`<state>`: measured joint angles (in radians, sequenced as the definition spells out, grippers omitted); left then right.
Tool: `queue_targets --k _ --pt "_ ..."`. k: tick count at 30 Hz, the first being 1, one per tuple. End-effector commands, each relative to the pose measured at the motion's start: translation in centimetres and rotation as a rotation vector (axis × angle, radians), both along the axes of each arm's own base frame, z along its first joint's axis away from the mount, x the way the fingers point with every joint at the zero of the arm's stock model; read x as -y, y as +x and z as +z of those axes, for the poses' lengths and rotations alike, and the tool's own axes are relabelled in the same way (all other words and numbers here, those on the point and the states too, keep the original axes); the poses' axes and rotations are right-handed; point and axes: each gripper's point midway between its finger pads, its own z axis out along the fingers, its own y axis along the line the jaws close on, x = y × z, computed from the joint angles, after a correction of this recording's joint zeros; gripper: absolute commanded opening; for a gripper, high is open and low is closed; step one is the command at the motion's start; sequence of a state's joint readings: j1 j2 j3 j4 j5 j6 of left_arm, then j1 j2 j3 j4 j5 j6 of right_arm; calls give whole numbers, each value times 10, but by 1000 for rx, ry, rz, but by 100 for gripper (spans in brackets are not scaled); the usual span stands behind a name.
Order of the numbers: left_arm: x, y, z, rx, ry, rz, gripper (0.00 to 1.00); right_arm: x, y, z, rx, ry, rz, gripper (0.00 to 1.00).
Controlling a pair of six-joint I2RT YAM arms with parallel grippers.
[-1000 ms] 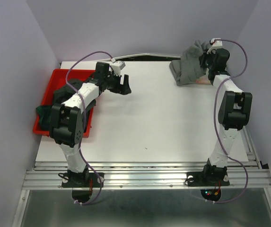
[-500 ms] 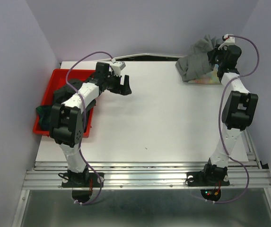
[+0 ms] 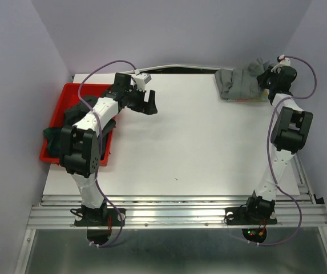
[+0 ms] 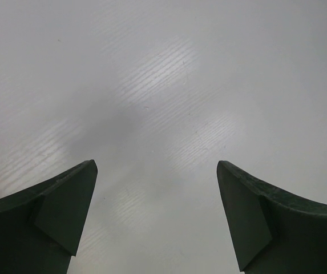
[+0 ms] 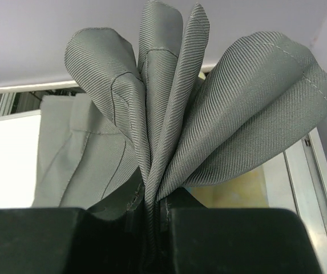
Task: Fold and stack the skirts
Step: Neatly place the folded skirt to the corner
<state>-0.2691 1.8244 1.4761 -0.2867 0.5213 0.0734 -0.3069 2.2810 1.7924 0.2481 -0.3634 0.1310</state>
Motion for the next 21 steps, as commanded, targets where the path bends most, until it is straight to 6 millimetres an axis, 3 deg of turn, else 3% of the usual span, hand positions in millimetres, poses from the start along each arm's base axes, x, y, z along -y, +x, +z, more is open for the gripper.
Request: queue_targets --k 1,9,15,17,21 --pt "-3 2 37 78 5 -25 99 14 10 24 96 -32 16 1" --pt "-8 -4 33 51 40 -46 99 37 21 3 95 -54 16 11" --pt "-12 -4 33 61 59 -35 99 49 34 0 105 -77 -24 34" --pt "-15 -3 35 69 62 -23 99 55 36 -5 94 -79 -52 54" --pt "-17 -2 34 72 64 -11 99 69 38 3 102 -107 -119 73"
